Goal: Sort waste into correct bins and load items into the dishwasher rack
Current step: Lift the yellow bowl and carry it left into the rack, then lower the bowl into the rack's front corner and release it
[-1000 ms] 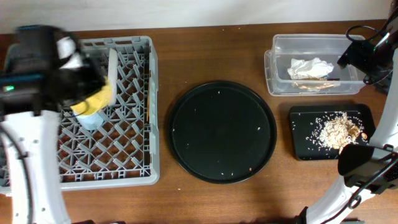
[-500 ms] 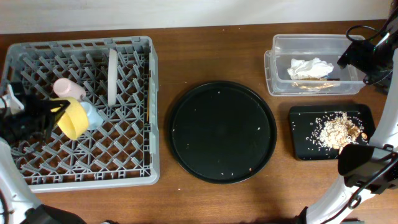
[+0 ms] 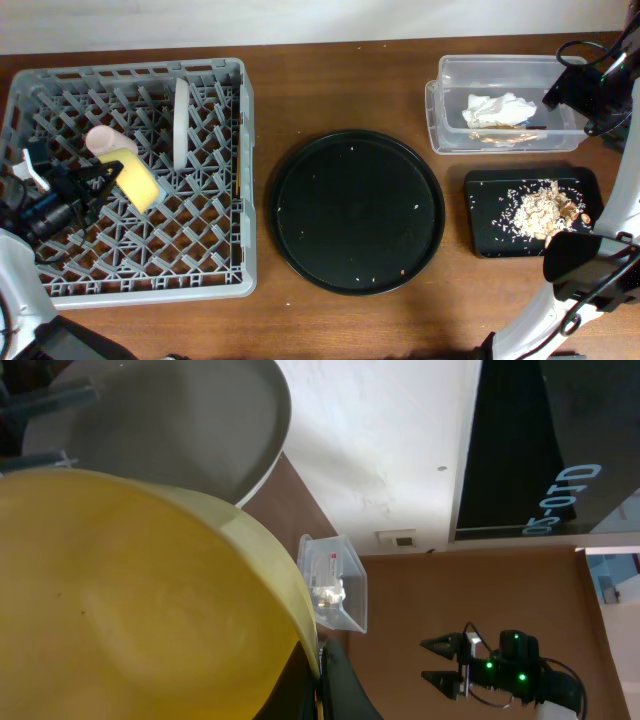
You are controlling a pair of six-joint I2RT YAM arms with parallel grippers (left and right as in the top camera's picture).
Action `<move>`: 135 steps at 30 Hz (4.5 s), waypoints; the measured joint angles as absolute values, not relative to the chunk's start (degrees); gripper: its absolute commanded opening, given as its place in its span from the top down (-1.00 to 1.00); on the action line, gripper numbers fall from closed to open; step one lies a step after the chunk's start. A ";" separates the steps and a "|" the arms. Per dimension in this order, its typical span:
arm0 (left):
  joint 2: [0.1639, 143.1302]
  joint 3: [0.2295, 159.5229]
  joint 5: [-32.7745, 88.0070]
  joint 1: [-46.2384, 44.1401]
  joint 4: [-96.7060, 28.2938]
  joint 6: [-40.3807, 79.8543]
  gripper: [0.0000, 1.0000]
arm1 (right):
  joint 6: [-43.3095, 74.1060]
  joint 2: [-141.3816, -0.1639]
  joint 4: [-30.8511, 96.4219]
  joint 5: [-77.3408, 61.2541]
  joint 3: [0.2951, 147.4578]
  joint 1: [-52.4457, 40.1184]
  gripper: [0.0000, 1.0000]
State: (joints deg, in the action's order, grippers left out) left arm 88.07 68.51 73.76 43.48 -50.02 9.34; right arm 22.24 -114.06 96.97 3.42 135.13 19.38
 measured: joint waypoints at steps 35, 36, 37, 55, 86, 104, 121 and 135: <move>88.05 59.42 64.73 51.86 -46.89 8.12 0.53 | 22.24 -114.06 96.97 3.44 135.13 19.38 -0.97; 88.05 59.70 62.74 52.14 -46.74 8.10 0.47 | 22.22 -114.06 96.97 3.42 135.13 19.38 -0.97; 88.07 59.83 60.97 52.40 -46.74 7.86 0.39 | 22.24 -114.06 96.97 3.44 135.13 19.38 -0.97; 88.09 68.27 39.29 59.13 -57.74 15.40 0.62 | 22.24 -114.06 96.97 3.44 135.13 19.38 -0.97; 87.90 69.06 12.34 37.43 -64.12 13.56 1.00 | 22.24 -114.06 96.97 3.44 135.13 19.38 -0.97; 87.99 68.99 1.61 37.41 -58.63 21.71 1.00 | 22.26 -114.06 96.97 3.44 135.13 19.38 -0.97; 80.14 70.32 8.36 36.53 -59.99 18.87 1.00 | 22.26 -114.06 96.97 3.44 135.13 19.38 -0.97; 84.44 63.55 5.21 33.10 -54.98 20.86 1.00 | 22.28 -114.06 96.97 3.44 135.13 19.38 -0.97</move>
State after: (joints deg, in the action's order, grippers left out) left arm 84.44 63.55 5.21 33.10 -54.98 20.86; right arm 22.28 -114.06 96.97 3.44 135.13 19.38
